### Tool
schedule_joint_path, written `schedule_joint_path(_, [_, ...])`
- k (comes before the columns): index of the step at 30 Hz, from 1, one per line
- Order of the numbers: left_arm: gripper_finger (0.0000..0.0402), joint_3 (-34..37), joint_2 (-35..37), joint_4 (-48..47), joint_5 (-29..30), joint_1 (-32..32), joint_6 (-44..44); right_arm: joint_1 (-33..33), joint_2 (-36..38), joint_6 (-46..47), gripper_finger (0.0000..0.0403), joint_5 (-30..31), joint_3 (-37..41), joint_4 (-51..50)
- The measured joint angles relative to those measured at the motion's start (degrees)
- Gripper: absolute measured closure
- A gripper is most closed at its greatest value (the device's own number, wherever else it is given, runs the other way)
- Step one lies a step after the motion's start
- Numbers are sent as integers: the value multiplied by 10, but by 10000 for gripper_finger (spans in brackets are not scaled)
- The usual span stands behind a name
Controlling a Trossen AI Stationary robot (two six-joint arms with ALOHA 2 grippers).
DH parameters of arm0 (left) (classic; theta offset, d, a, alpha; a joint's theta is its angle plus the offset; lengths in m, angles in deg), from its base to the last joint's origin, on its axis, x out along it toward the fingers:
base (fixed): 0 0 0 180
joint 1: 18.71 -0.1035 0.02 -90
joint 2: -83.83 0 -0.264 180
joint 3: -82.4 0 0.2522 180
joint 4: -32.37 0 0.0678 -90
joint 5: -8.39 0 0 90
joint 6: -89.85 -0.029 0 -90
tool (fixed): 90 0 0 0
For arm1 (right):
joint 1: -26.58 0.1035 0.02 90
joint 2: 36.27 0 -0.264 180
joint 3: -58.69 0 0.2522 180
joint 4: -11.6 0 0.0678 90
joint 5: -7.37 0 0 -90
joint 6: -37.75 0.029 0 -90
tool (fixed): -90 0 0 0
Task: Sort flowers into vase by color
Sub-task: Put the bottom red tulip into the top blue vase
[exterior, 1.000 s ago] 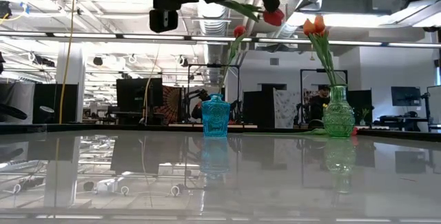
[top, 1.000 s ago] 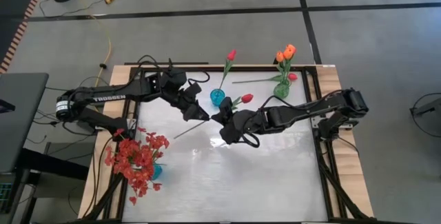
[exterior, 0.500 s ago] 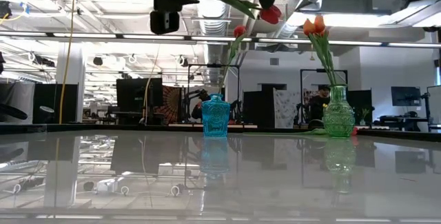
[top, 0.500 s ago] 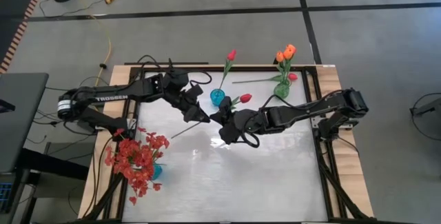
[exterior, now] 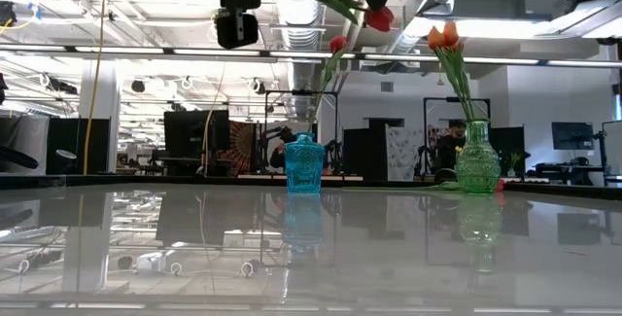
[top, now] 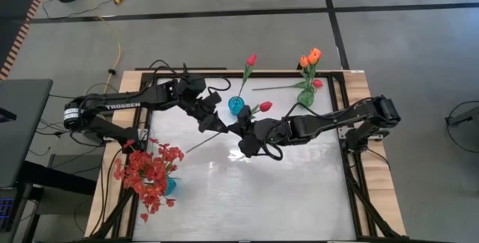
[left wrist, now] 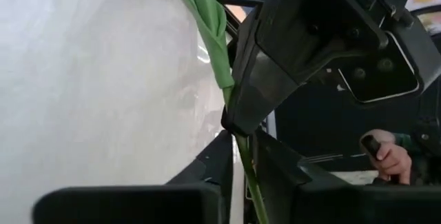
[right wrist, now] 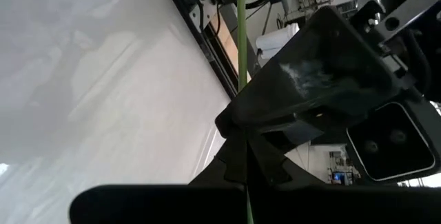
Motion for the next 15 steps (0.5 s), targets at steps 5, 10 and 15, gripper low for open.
schedule_joint_path(5, [395,0,0,-2,-22,0,-13,1,0,-1,383,-14,0,2])
schedule_joint_path(10, [400,1,0,-3,-22,0,-14,4,0,3,372,-22,0,4])
schedule_joint_path(15, [401,1,0,-1,-22,0,-27,7,0,9,327,-22,0,22])
